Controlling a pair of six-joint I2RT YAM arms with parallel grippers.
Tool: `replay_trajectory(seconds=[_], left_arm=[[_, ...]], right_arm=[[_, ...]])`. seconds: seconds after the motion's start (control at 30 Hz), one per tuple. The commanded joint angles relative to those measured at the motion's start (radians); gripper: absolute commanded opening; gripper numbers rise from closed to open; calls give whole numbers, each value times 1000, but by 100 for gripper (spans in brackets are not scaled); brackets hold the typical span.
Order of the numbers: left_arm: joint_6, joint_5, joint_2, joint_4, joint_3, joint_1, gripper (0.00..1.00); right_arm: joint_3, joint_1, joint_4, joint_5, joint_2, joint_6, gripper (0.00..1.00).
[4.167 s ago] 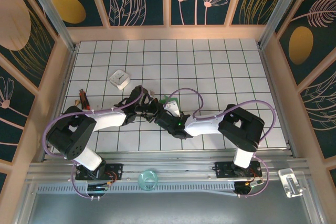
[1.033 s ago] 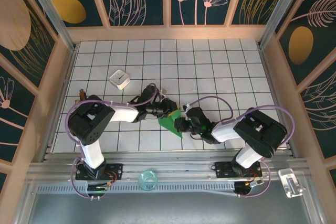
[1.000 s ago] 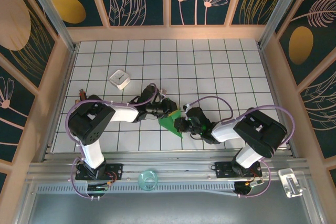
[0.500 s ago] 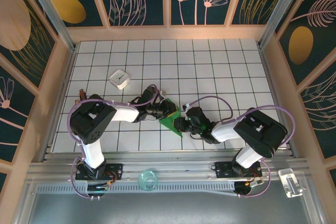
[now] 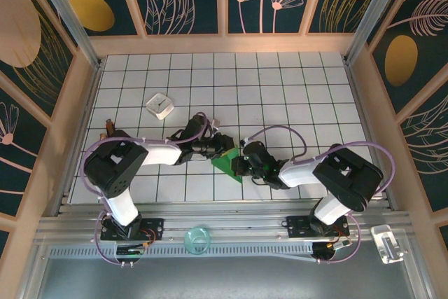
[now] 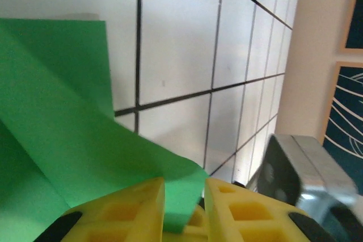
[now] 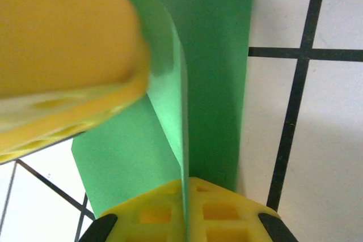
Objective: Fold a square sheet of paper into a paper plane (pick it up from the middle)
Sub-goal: Perform the fourth fold on the wing at the bottom-center of the table.
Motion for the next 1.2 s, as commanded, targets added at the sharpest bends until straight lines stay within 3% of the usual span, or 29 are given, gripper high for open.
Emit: replay_trajectory(seconds=[0.0, 0.27, 0.47, 1.17], left_arm=[[-14, -7, -81, 0, -57, 20, 26], [-19, -94, -233, -78, -216, 92, 21], [15, -65, -141, -62, -202, 93, 14], [106, -44, 8, -89, -159, 91, 8]], right_arm=[[41, 35, -178, 121, 28, -37, 4], [96, 86, -250, 203, 65, -34, 6], [110, 89, -256, 196, 48, -41, 9], [145, 66, -270, 109, -23, -37, 13]])
